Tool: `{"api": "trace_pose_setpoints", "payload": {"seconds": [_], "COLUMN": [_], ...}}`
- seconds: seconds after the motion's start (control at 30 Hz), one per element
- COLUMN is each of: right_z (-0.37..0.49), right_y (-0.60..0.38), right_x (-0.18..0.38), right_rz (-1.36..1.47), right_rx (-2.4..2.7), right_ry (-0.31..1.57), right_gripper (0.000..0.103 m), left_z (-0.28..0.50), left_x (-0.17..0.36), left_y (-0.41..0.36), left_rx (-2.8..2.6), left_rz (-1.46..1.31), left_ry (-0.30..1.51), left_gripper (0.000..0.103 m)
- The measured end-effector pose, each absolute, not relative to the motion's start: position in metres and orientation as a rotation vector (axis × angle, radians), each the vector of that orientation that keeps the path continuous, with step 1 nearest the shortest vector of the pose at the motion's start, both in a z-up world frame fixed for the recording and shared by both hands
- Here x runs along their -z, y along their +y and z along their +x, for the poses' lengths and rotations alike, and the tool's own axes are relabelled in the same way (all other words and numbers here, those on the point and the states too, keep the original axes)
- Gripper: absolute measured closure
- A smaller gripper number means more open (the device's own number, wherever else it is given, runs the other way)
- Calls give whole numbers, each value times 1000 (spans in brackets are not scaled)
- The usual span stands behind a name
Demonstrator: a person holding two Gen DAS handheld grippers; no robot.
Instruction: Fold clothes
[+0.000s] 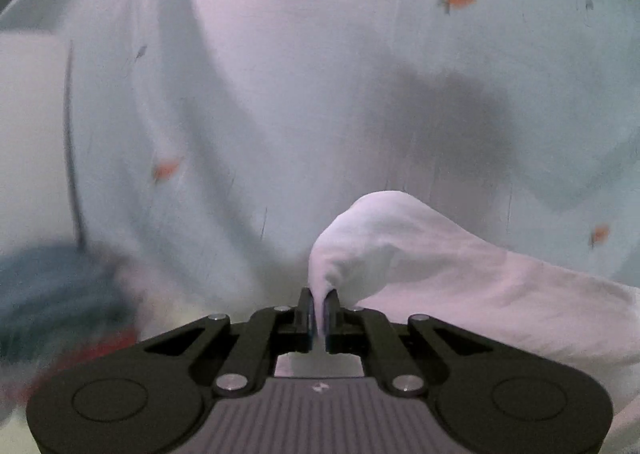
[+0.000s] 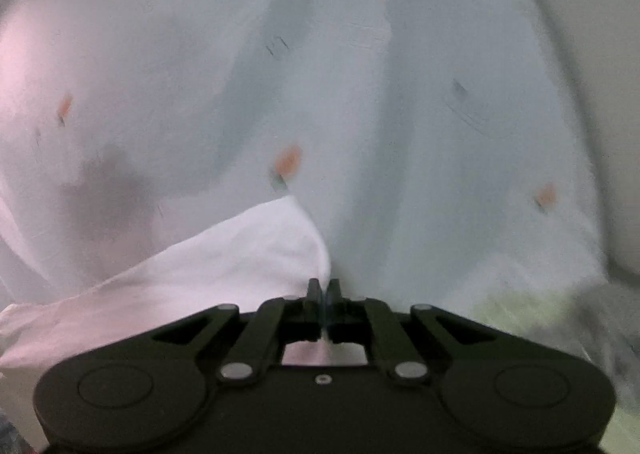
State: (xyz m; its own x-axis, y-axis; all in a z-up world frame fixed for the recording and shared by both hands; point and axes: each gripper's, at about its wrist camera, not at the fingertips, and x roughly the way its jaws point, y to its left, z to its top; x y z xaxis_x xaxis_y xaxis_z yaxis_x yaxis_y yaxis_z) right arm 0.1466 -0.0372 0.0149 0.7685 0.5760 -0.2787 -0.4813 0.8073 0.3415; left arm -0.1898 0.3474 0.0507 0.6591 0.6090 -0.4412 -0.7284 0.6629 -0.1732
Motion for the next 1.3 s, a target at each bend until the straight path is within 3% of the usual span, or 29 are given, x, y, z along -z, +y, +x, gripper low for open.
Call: {"api": "trace_pose_setpoints", "payload": {"seconds": [0.2,0.27,0.37,0.4,0.47,0.53,0.57,0.63,0.67,0.73,0.83,0.9,1.07,1.2,1.3], "right_z": [82,65,54,58,58,69,71,79,84,94,106,117,164,204,211], "right_y": [-80,-83,-81,-79,-79,-76,-74,-69,-65,-59,-49,-40,0,18,5], "right_x": [103,127,127,120,110,94,92,87,85,81,74,74,107,151,162], "right_rz": [133,103,87,87,80,51,36,19,18,16,62,83,-22,-102,-87], "right_rx": [-385,-356,-355,-362,-369,-374,-371,-372,-376,-385,-446,-471,-446,-340,-291], "right_ry": [816,947,960,936,887,826,808,772,755,720,674,656,715,902,931], "right_gripper": [99,98,89,84,51,40,25,8,5,2,0,0,0,3,26], "left_z": [-248,-260,-267,-269,-273,-274,-274,-274,-272,-267,-262,-260,-255,-249,-240], "left_x": [73,95,92,88,79,74,73,69,67,59,48,45,38,32,30], "left_y": [300,289,284,283,281,279,276,270,267,258,249,245,236,228,225], "left_rx": [-785,-780,-778,-778,-780,-791,-799,-814,-817,-825,-834,-846,-877,-900,-899], "left_rz": [-662,-720,-718,-711,-698,-684,-675,-656,-640,-595,-528,-519,-497,-477,-466], "left_ry": [829,911,901,887,840,807,794,768,758,729,687,684,678,680,688], "left_gripper": [96,94,91,87,81,76,74,58,53,31,10,5,5,5,5]}}
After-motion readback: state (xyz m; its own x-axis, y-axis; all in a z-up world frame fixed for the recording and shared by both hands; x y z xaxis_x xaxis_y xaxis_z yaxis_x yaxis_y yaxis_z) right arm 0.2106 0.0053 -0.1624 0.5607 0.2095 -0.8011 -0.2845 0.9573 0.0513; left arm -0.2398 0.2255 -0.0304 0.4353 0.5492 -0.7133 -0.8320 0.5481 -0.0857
